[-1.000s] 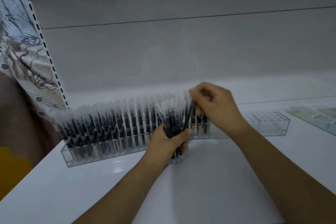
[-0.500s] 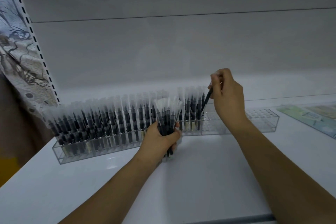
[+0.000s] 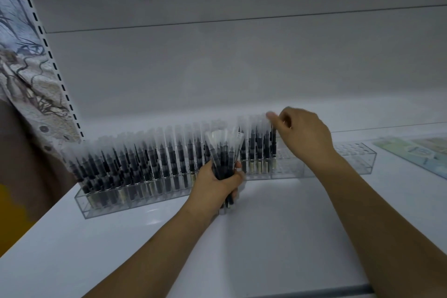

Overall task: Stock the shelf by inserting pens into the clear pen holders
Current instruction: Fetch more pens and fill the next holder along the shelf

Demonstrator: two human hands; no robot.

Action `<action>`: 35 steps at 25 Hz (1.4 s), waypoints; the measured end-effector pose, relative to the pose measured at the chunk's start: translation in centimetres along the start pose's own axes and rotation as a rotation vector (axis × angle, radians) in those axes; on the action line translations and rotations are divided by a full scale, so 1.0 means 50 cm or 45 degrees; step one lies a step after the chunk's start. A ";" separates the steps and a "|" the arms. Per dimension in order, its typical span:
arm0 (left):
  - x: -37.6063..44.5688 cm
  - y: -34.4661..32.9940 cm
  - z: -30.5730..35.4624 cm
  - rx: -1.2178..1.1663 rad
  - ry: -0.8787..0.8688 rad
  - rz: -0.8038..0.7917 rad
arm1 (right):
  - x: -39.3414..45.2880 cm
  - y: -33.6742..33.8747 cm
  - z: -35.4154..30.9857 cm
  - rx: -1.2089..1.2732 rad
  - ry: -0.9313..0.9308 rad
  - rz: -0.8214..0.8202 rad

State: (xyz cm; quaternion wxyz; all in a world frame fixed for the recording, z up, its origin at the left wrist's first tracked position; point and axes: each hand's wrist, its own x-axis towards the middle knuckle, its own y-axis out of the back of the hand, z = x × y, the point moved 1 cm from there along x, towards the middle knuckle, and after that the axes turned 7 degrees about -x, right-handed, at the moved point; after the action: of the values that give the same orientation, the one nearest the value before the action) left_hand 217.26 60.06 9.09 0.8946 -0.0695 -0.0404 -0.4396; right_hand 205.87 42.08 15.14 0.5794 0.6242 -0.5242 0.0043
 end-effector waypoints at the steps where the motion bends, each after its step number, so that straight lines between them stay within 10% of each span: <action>1: 0.001 0.000 0.000 0.005 -0.002 0.001 | -0.004 0.014 -0.008 0.061 -0.048 0.123; 4: 0.001 -0.002 0.003 0.057 -0.061 -0.009 | -0.032 0.050 -0.063 0.266 0.106 0.300; 10: 0.001 -0.006 0.007 0.257 -0.153 -0.056 | -0.086 -0.001 -0.166 0.398 0.628 -0.005; 16: -0.001 -0.010 0.007 0.240 -0.143 -0.071 | -0.057 0.026 -0.123 1.163 0.140 -0.051; 19: 0.000 -0.008 0.003 0.208 -0.116 -0.049 | -0.028 0.066 -0.074 1.494 -0.167 0.318; 23: 0.002 -0.007 0.001 0.156 -0.096 -0.027 | -0.013 0.071 -0.026 1.057 -0.175 0.684; 28: 0.000 -0.003 0.002 0.117 -0.094 -0.024 | -0.009 0.025 -0.027 0.437 0.148 0.327; 35: -0.001 -0.001 0.005 0.041 -0.082 -0.041 | -0.006 0.036 -0.014 0.508 0.187 0.203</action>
State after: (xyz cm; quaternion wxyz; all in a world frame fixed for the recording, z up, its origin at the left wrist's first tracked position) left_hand 217.20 60.13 9.35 0.8866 -0.0688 -0.0774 -0.4507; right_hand 204.96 43.19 16.48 0.4789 0.6811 -0.5168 0.1991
